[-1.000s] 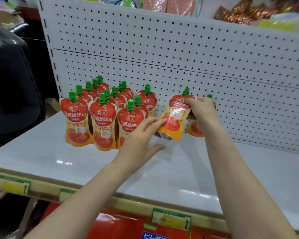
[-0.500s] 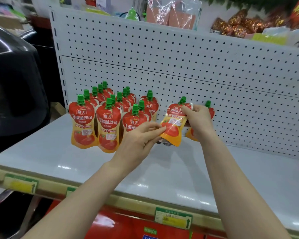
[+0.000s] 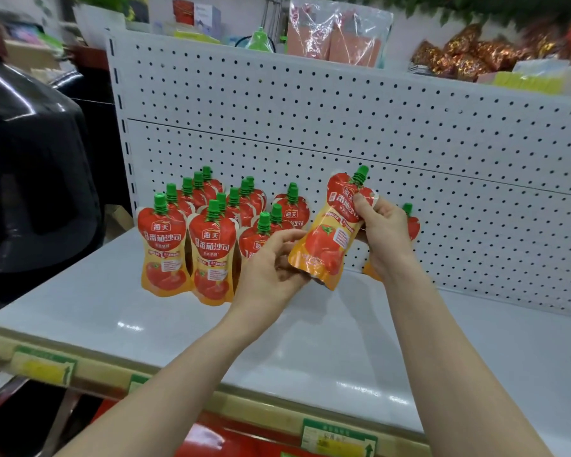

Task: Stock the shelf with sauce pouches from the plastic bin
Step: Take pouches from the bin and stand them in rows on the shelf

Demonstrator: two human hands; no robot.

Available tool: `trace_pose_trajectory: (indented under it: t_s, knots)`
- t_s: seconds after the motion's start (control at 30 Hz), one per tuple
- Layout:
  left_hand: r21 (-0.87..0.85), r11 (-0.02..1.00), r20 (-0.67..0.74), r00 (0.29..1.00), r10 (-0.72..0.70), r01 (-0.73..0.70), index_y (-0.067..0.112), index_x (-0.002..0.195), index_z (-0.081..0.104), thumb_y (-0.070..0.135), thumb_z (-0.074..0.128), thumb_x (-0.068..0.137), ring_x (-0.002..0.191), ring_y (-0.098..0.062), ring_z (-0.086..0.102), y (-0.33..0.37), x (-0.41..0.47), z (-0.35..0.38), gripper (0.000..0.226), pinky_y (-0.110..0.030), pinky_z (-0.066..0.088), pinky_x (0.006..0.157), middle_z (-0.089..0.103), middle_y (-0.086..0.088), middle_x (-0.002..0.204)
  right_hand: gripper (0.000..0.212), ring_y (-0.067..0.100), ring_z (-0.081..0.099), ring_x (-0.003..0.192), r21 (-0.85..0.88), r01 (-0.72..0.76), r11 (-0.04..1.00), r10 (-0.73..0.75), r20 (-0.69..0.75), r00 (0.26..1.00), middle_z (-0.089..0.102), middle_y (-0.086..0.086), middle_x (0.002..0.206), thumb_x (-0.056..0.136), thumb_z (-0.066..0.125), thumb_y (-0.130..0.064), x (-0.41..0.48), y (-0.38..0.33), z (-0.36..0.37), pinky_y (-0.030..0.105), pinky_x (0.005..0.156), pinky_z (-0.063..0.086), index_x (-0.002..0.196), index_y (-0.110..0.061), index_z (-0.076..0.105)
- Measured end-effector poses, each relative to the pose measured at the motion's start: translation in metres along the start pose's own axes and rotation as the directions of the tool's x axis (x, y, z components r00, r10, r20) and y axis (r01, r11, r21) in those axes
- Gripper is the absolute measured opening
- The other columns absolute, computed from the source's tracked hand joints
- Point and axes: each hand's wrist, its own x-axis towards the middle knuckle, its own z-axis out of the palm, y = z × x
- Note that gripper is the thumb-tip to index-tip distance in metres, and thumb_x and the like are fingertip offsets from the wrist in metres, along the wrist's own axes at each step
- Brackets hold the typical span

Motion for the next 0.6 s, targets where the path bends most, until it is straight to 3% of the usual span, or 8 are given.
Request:
trace_pose_trajectory:
  t_s: [0.13,0.23,0.3,0.43,0.5,0.6]
  knots:
    - [0.239,0.964,0.039,0.993,0.109,-0.116,0.034,0.136,0.044,0.009,0.071,0.083,0.109,0.006,0.056,-0.006,0.003,-0.003,0.064,-0.014,0.05,0.087,0.058,0.018,0.12,0.015,0.011,0.071,0.078,0.002,0.052,0.999,-0.052,0.03,0.998,0.074,-0.002,0.086,0.097,0.06,-0.025,0.006,-0.002,0.0,0.032,0.074,0.059,0.088,-0.014,0.066]
    - [0.49,0.847,0.009,0.972,0.233,-0.207,0.03,0.143,0.04,0.008,0.066,0.086,0.123,-0.006,0.048,-0.009,0.01,-0.014,0.067,-0.026,0.044,0.103,0.052,0.009,0.133,0.016,0.0,0.068,0.068,-0.029,0.139,0.99,-0.141,-0.045,0.989,0.072,-0.008,0.078,0.096,0.062,-0.025,0.013,-0.006,-0.004,0.018,0.062,0.053,0.084,-0.016,0.065]
    - [0.611,0.761,-0.06,0.945,0.321,-0.22,0.025,0.143,0.043,0.004,0.062,0.087,0.129,-0.01,0.042,-0.006,0.016,-0.025,0.063,-0.022,0.033,0.107,0.05,0.005,0.137,0.022,0.001,0.066,0.068,-0.086,0.184,0.979,-0.191,-0.083,0.978,0.07,-0.009,0.075,0.096,0.062,-0.026,0.019,-0.005,-0.009,0.018,0.063,0.053,0.078,-0.013,0.064]
    - [0.744,0.641,-0.066,0.935,0.349,-0.187,0.02,0.145,0.041,0.005,0.065,0.087,0.132,-0.017,0.039,-0.004,0.033,-0.039,0.064,-0.022,0.026,0.108,0.048,-0.002,0.139,0.038,0.03,0.068,0.076,-0.217,0.176,0.96,-0.197,-0.081,0.977,0.072,0.009,0.082,0.094,0.061,-0.037,0.033,0.018,-0.012,0.046,0.075,0.057,0.084,0.0,0.061]
    - [0.783,0.601,-0.041,0.951,0.307,-0.16,0.019,0.146,0.04,0.009,0.067,0.087,0.133,-0.019,0.039,-0.006,0.039,-0.04,0.066,-0.025,0.028,0.107,0.048,-0.004,0.14,0.04,0.032,0.07,0.081,-0.261,0.119,0.958,-0.135,-0.042,0.99,0.073,0.011,0.086,0.091,0.06,-0.044,0.038,0.035,-0.007,0.056,0.077,0.057,0.084,-0.004,0.063]
    - [0.801,0.579,-0.012,0.963,0.27,-0.152,0.018,0.144,0.043,0.013,0.066,0.089,0.13,-0.019,0.042,-0.009,0.041,-0.04,0.06,-0.024,0.03,0.105,0.052,-0.003,0.137,0.047,0.033,0.07,0.078,-0.296,0.085,0.951,-0.081,0.029,0.996,0.073,0.011,0.081,0.083,0.058,-0.056,0.044,0.06,0.01,0.058,0.075,0.056,0.076,-0.009,0.061]
